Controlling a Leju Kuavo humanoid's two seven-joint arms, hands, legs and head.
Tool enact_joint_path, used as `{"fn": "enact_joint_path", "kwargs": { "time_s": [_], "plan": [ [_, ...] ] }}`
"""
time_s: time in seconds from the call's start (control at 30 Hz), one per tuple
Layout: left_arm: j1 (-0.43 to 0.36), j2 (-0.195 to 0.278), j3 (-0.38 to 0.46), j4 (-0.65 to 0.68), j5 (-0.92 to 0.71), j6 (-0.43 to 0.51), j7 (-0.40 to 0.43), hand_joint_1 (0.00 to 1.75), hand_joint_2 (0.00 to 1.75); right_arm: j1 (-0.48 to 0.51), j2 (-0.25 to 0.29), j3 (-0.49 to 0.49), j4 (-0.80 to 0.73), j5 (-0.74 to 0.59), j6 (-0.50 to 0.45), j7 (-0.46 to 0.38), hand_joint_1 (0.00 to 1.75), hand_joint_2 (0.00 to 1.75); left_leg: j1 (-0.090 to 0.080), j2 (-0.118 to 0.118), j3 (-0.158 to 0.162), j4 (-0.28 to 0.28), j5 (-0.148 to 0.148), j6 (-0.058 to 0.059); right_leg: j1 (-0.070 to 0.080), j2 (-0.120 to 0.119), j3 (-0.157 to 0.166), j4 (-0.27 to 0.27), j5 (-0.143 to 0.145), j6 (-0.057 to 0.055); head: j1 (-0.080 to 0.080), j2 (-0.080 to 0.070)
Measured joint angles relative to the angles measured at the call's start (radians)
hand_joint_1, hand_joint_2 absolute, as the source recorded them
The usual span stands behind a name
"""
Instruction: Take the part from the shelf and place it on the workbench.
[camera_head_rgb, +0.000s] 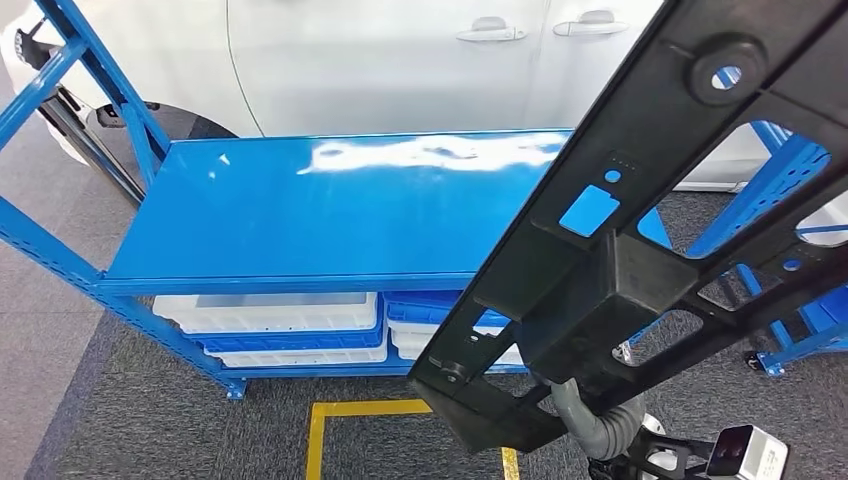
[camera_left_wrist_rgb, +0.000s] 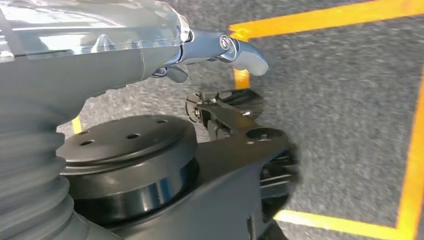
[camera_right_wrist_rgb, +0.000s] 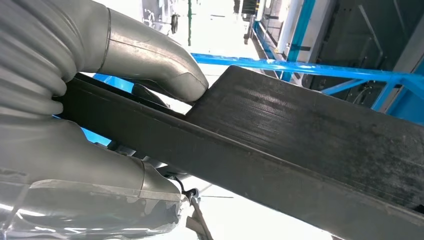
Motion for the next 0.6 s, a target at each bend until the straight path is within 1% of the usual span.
{"fn": "enact_joint_path", "kwargs": {
  "time_s": [0.03,0.07,0.1,0.13,0.17,0.2,0.23,0.27,0.3,0.33,0.37,0.4,0.43,0.47,0.5,0.53,0.57,0.6],
  "plan": [
    [0.000,0.001,0.000,0.000,0.000,0.001,0.002,0.00,1.75,0.000,0.005,-0.003,0.000,0.002,0.006,0.001,1.71,1.75,-0.003,0.000,0.055,-0.082,0.014,0.010,0.002,0.000,-0.005,0.000,0.007,0.002,0.000,0.000],
    [0.000,0.002,0.000,0.000,0.000,0.001,0.003,0.00,1.75,0.000,0.010,-0.006,0.000,0.004,0.011,0.003,1.71,1.75,-0.007,0.001,0.097,-0.146,0.025,0.017,0.002,0.000,-0.008,-0.001,0.014,0.005,0.000,0.000],
    [0.001,0.003,0.000,0.000,-0.001,0.002,0.004,0.00,1.75,-0.001,0.014,-0.009,0.000,0.005,0.016,0.005,1.71,1.75,-0.012,0.002,0.122,-0.190,0.029,0.023,0.001,-0.001,-0.010,-0.003,0.020,0.011,0.000,0.000],
    [0.002,0.004,0.000,0.000,-0.003,0.002,0.004,0.00,1.75,-0.001,0.018,-0.012,0.001,0.007,0.021,0.008,1.71,1.75,-0.016,0.003,0.130,-0.210,0.029,0.028,-0.001,-0.002,-0.010,-0.005,0.028,0.017,0.000,0.000],
    [0.004,0.004,0.000,0.000,-0.004,0.002,0.005,0.00,1.75,-0.001,0.021,-0.013,0.001,0.009,0.024,0.011,1.71,1.75,-0.018,0.004,0.125,-0.213,0.038,0.030,-0.004,-0.002,-0.010,-0.010,0.036,0.025,0.000,0.000],
    [0.005,0.004,0.001,0.000,-0.006,0.002,0.006,0.00,1.75,-0.001,0.024,-0.014,0.001,0.010,0.026,0.012,1.71,1.75,-0.017,0.005,0.122,-0.221,0.048,0.036,-0.005,-0.003,-0.011,-0.011,0.040,0.030,0.000,0.000],
    [0.006,0.004,0.001,0.000,-0.007,0.002,0.006,0.00,1.75,-0.001,0.025,-0.016,0.000,0.012,0.027,0.012,1.71,1.75,-0.014,0.007,0.118,-0.229,0.059,0.042,-0.005,-0.002,-0.015,-0.006,0.032,0.035,0.000,0.000],
    [0.007,0.004,0.001,0.000,-0.008,0.002,0.006,0.00,1.75,0.000,0.027,-0.018,0.000,0.015,0.029,0.013,1.71,1.75,-0.011,0.009,0.112,-0.237,0.073,0.048,-0.005,-0.001,-0.024,0.014,0.007,0.039,0.000,0.000],
    [0.007,0.004,0.002,0.000,-0.009,0.002,0.006,0.00,1.75,0.000,0.028,-0.019,0.000,0.019,0.032,0.014,1.71,1.75,-0.009,0.011,0.103,-0.242,0.086,0.051,-0.005,-0.001,-0.039,0.056,-0.035,0.042,0.000,0.000],
    [0.007,0.004,0.002,0.000,-0.011,0.002,0.006,0.00,1.75,0.001,0.029,-0.021,0.001,0.023,0.035,0.015,1.71,1.75,-0.009,0.011,0.091,-0.242,0.096,0.054,-0.006,0.000,-0.058,0.115,-0.087,0.045,0.000,0.000],
    [0.006,0.004,0.002,0.000,-0.013,0.001,0.006,0.00,1.75,0.002,0.031,-0.022,0.001,0.026,0.038,0.017,1.71,1.75,-0.010,0.012,0.077,-0.240,0.105,0.054,-0.007,0.000,-0.076,0.183,-0.130,0.049,0.000,0.000],
    [0.006,0.004,0.002,0.000,-0.014,0.000,0.006,0.00,1.75,0.003,0.032,-0.023,0.001,0.027,0.039,0.019,1.71,1.75,-0.010,0.013,0.063,-0.236,0.113,0.053,-0.008,0.000,-0.088,0.240,-0.156,0.052,0.000,0.000],
    [0.006,0.003,0.002,0.000,-0.016,-0.001,0.006,0.00,1.75,0.004,0.033,-0.025,0.001,0.027,0.040,0.020,1.71,1.75,-0.010,0.014,0.049,-0.231,0.120,0.051,-0.010,0.000,-0.085,0.269,-0.158,0.055,0.000,0.000],
    [0.006,0.003,0.003,0.000,-0.016,-0.002,0.006,0.00,1.75,0.005,0.034,-0.025,0.001,0.027,0.041,0.021,1.71,1.75,-0.009,0.015,0.035,-0.225,0.126,0.049,-0.011,0.000,-0.062,0.259,-0.141,0.057,0.000,0.000],
    [0.006,0.003,0.003,0.000,-0.017,-0.003,0.006,0.00,1.75,0.005,0.035,-0.026,0.001,0.027,0.041,0.021,1.71,1.75,-0.008,0.015,0.021,-0.217,0.131,0.046,-0.013,0.000,-0.020,0.209,-0.114,0.058,0.000,0.000],
    [0.005,0.002,0.003,0.000,-0.017,-0.003,0.006,0.00,1.75,0.004,0.036,-0.027,0.001,0.027,0.041,0.022,1.71,1.75,-0.008,0.015,0.009,-0.207,0.135,0.043,-0.015,0.000,0.032,0.136,-0.098,0.059,0.000,0.000],
    [0.003,0.002,0.003,0.000,-0.017,-0.004,0.006,0.00,1.75,0.004,0.038,-0.027,0.001,0.027,0.040,0.023,1.71,1.75,-0.008,0.014,-0.003,-0.196,0.138,0.038,-0.013,0.001,0.077,0.069,-0.090,0.055,0.000,0.000],
    [0.003,0.002,0.004,0.000,-0.017,-0.004,0.006,0.00,1.75,0.005,0.041,-0.027,0.001,0.027,0.040,0.024,1.71,1.75,-0.009,0.014,-0.010,-0.188,0.141,0.033,-0.011,0.002,0.106,0.022,-0.090,0.049,0.000,0.000]
  ]
}}
